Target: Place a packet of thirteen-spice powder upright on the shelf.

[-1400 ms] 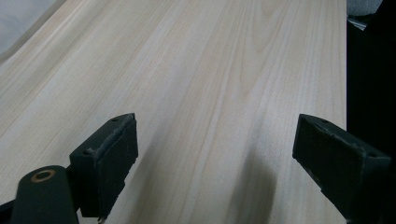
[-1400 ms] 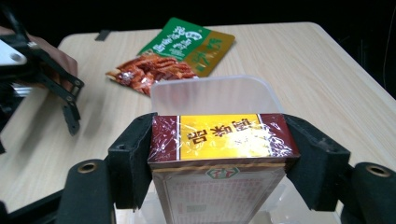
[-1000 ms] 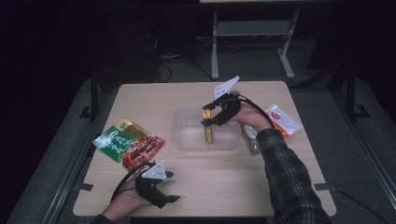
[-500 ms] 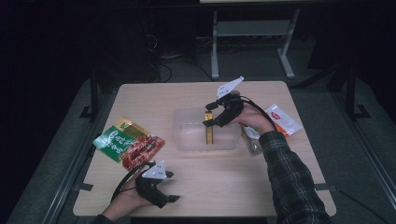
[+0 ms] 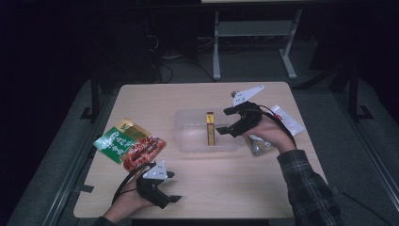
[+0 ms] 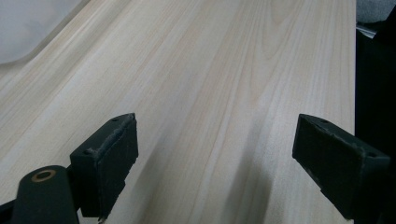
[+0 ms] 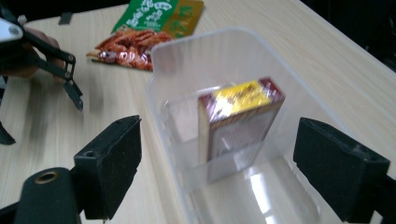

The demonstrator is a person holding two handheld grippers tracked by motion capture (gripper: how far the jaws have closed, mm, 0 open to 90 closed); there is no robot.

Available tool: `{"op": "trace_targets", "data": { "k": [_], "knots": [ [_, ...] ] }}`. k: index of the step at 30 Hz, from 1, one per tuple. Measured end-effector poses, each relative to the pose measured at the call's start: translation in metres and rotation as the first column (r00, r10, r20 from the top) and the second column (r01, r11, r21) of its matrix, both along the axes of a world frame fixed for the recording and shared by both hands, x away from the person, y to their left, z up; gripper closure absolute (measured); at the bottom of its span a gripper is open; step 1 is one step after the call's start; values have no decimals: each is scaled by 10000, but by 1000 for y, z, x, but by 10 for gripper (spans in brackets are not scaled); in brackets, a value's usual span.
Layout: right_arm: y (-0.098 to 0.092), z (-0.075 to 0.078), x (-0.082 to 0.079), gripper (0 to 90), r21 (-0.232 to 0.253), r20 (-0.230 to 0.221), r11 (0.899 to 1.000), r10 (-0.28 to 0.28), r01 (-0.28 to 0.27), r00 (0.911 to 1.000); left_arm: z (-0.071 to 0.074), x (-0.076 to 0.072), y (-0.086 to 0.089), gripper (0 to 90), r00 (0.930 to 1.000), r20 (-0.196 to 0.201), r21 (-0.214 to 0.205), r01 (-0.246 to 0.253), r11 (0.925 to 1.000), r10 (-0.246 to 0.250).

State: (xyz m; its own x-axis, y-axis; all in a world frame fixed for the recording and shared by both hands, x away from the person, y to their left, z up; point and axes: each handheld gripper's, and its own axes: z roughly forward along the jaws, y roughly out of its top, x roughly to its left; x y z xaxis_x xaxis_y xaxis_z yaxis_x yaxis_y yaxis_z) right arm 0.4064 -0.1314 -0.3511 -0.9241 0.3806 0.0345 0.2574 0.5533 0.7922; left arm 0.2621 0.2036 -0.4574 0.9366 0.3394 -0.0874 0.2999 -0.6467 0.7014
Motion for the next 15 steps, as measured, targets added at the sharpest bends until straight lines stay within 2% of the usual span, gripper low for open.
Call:
{"op": "trace_targets", "data": {
  "k": [2,3,4,10,12,15],
  "knots": [
    [-2,-2,-10,148,-151,87,9996,-233,235,9997,0,0,0,138,10000,21,-2,4,10000,-4],
    [-4,-4,-20,149,-161,193,9983,-550,553,9983,0,0,1,138,10000,29,12,-12,10000,12],
    [-4,-4,-20,149,-161,193,9983,-550,553,9983,0,0,1,138,10000,33,28,-53,10000,53],
    [-8,-17,-51,152,-298,185,9978,-581,586,9981,0,0,1,139,9999,41,36,-139,9999,139],
    [-10,-22,-61,154,-203,188,9978,-621,625,9979,0,0,1,139,9998,56,50,-166,9999,165],
    [-13,-30,-73,153,-19,-47,9973,-737,737,9973,0,2,2,139,9998,89,96,-176,9998,175]
  ]
}}
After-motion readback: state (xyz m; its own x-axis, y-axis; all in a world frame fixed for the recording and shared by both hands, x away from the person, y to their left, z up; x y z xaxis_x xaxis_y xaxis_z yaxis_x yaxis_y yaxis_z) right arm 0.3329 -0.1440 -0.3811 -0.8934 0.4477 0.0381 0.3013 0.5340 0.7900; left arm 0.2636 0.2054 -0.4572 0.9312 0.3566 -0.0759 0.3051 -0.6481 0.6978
